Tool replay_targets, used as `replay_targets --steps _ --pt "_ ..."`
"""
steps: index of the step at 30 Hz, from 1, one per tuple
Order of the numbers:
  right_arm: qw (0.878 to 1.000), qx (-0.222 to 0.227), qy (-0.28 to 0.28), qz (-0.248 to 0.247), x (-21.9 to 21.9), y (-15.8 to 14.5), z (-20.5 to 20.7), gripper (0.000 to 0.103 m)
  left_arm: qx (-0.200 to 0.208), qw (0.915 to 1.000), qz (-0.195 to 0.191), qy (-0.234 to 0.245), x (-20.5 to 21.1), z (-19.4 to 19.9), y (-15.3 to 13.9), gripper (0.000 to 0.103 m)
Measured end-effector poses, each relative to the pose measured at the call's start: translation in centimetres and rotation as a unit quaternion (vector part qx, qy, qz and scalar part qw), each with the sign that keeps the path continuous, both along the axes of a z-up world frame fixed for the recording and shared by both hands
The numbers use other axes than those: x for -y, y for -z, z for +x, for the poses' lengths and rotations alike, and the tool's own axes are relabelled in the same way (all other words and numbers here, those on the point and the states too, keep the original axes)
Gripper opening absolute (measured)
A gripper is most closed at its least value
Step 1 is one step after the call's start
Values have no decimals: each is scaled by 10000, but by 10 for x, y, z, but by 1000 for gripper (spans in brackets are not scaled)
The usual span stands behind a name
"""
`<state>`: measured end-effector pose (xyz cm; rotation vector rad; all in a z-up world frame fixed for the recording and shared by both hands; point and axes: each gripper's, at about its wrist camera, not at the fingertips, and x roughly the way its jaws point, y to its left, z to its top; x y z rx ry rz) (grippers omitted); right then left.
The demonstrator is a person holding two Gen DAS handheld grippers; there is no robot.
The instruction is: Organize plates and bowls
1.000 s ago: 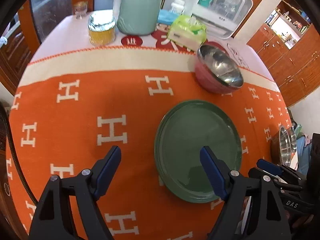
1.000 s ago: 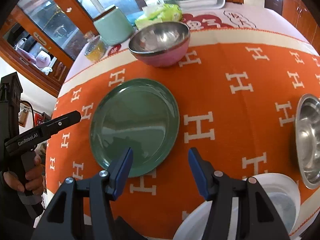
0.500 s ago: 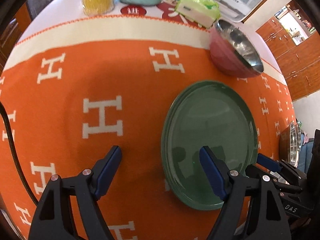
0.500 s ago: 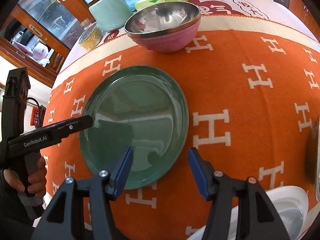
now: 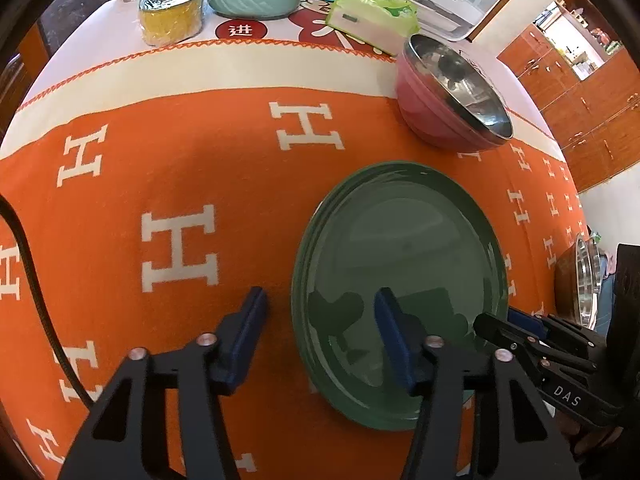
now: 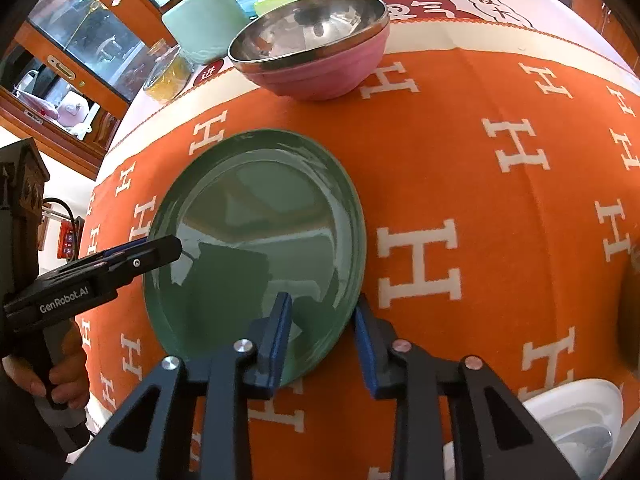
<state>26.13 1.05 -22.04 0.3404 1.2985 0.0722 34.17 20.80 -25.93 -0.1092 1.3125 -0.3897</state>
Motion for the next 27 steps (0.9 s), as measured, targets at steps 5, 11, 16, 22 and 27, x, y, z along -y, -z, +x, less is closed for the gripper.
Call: replay_targets --steps 5,11,16,22,27 --pt "9999 36 151 49 7 1 -2 18 27 10000 -16 -34 3 0 1 40" --pt "9998 25 172 88 8 1 -2 17 70 9999 80 -33 6 -1 1 34" --pt "9998 -9 193 113 7 0 -3 16 64 9999 110 -95 0 0 2 23" --pt "9999 13 127 98 6 -5 -7 15 -28 9999 113 -85 -6 -2 2 21" --pt "9999 53 110 116 4 -11 -13 14 -95 9998 95 -131 -10 -8 1 22"
